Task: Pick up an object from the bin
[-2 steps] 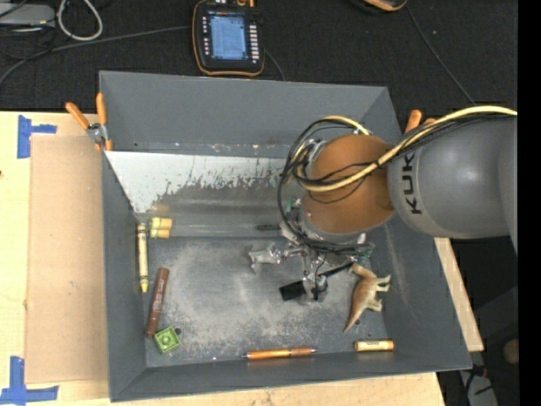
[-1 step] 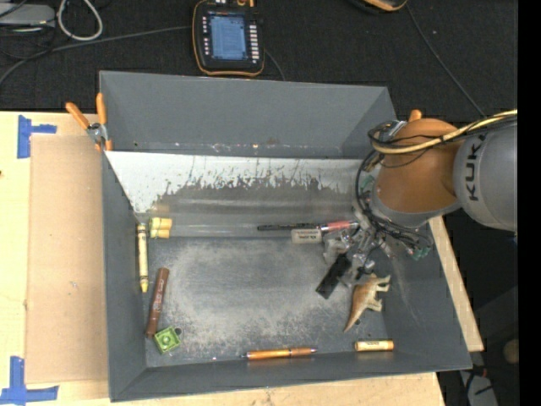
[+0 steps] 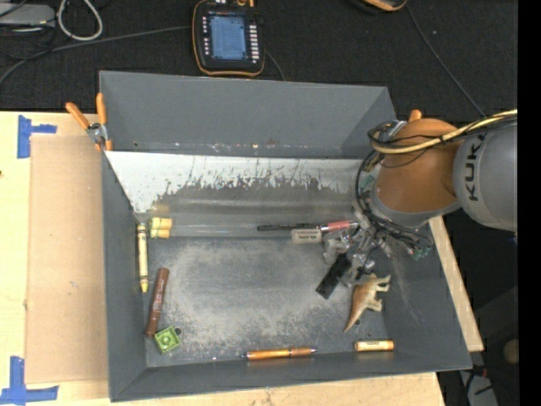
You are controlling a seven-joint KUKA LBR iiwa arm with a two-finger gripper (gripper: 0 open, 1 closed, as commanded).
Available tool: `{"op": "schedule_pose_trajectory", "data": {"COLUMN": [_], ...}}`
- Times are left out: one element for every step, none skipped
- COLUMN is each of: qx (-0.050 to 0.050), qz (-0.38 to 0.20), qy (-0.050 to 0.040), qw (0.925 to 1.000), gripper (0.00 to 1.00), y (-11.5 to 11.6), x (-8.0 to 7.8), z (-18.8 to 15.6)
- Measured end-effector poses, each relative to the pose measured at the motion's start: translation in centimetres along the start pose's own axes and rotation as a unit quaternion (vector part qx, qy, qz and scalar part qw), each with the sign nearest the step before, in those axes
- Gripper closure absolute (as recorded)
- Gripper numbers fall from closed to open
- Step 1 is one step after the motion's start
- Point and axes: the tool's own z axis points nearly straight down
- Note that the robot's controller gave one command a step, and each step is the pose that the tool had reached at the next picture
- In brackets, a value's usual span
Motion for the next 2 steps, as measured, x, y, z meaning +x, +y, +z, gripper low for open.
{"op": "schedule_pose_trajectory", "data": {"qx": [0.0, 0.002], "qz": [-0.015, -0.019], "qy": [0.0, -0.0029], "qw": [0.9999, 0.9998], "gripper": [1.0, 1.0], "y": [1.6, 1.5], "x": [0.9, 0.6], "z": [-9.2, -14.4]}}
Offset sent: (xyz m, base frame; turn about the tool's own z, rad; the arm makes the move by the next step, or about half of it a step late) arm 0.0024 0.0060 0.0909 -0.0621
